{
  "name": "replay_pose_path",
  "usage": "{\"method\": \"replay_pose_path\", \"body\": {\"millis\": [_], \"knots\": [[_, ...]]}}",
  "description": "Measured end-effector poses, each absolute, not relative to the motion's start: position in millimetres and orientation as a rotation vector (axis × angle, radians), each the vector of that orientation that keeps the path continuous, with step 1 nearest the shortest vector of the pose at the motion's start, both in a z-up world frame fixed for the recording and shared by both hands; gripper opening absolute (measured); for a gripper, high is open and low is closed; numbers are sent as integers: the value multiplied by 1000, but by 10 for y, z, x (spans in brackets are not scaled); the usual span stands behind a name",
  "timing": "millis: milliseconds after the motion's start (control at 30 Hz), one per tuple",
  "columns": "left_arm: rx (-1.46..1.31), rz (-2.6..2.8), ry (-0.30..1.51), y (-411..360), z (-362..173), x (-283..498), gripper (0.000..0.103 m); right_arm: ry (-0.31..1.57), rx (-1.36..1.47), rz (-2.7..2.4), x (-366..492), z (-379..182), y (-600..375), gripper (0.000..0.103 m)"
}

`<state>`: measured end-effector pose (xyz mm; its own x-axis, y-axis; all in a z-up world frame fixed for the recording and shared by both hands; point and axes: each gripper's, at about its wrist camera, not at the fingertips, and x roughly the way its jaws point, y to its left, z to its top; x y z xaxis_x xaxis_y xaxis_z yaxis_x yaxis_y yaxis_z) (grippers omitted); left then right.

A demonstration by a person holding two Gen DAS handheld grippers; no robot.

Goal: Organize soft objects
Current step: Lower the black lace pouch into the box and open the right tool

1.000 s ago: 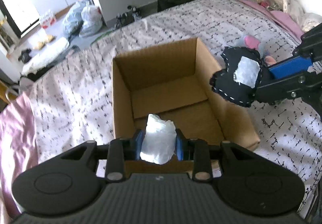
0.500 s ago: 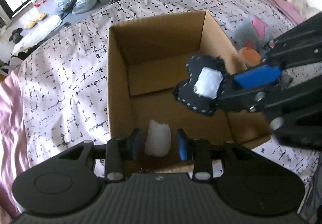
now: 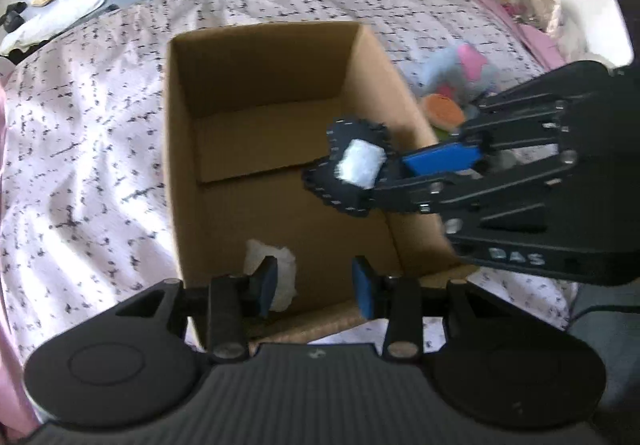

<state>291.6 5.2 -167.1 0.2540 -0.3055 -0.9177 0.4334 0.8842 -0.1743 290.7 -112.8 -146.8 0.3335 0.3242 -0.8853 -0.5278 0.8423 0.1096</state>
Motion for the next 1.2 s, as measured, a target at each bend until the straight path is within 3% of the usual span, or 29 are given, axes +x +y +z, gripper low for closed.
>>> {"method": "replay_pose_path", "body": {"millis": [300, 500, 567, 733, 1000, 1133, 1200], "knots": [[204, -469, 1144, 120, -1370, 2699, 45, 1141, -177, 614, 2801, -1474, -1047, 20], [222, -443, 1105, 258, -1235, 2612, 47, 1149, -179, 613, 2749, -1454, -1012, 37], [208, -447, 1092, 286, -1198, 2601, 48, 1129, -171, 604, 2718, -1385, -1047, 47], [218, -419, 1052, 253, -1114, 2570, 65, 1086, -150, 593, 2600, -1199, -1195, 53], [274, -411, 970, 32, -972, 2465, 76, 1025, -112, 554, 2352, -993, -1526, 70], [281, -410, 938, -75, -910, 2396, 82, 986, -104, 540, 2221, -923, -1705, 85], [275, -412, 935, -124, -893, 2367, 85, 971, -106, 532, 2172, -903, -1784, 86]]}}
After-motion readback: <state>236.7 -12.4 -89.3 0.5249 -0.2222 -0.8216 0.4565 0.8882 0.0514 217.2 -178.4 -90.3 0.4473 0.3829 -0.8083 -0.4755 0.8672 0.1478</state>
